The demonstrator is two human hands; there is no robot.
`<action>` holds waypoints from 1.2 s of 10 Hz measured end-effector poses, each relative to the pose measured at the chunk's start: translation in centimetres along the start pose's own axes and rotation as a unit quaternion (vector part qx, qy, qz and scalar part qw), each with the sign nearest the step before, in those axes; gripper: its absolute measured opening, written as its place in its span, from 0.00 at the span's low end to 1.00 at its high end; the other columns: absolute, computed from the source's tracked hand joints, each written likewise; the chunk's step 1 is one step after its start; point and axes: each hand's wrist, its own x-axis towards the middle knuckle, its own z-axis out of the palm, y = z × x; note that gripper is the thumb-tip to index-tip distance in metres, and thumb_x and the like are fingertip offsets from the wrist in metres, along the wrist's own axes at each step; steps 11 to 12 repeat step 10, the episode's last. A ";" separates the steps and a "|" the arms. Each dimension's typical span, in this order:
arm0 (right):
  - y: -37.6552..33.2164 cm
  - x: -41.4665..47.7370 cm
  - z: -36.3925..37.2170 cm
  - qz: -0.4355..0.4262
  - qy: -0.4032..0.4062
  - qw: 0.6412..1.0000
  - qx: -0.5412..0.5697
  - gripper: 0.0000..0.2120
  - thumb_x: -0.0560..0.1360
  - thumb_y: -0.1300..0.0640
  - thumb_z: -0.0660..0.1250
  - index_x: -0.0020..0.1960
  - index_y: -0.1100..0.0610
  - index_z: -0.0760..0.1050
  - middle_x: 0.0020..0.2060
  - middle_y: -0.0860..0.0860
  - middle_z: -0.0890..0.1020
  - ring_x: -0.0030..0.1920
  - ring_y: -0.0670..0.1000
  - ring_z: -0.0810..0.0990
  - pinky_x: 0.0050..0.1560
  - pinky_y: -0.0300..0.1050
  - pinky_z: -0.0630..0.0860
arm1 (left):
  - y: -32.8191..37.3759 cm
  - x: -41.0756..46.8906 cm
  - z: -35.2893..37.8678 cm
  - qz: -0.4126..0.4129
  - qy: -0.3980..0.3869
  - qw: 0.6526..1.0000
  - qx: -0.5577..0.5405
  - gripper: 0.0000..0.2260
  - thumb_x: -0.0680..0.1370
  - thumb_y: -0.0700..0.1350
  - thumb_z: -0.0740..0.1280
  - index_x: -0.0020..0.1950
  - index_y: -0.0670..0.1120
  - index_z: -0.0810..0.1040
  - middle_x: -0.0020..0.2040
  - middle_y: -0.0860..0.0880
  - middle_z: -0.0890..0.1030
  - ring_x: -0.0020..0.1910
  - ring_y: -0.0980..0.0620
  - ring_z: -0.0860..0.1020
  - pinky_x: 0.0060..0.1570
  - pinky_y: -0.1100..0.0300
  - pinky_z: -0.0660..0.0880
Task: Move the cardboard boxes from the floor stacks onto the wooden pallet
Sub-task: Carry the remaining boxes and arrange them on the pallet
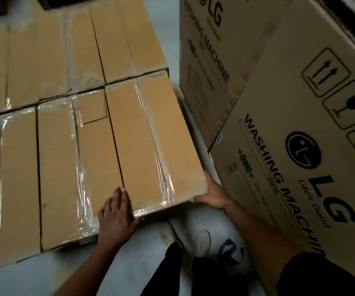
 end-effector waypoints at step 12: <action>-3.3 -2.0 -3.4 -0.051 0.066 0.993 -0.084 0.46 0.77 0.43 0.72 0.84 0.52 0.47 0.82 0.55 0.56 0.79 0.61 0.61 0.74 0.57 0.64 | 0.6 -4.2 -5.3 -0.104 -0.020 0.993 -0.058 0.43 0.77 0.65 0.66 0.84 0.49 0.49 0.84 0.47 0.47 0.81 0.43 0.50 0.76 0.41 0.58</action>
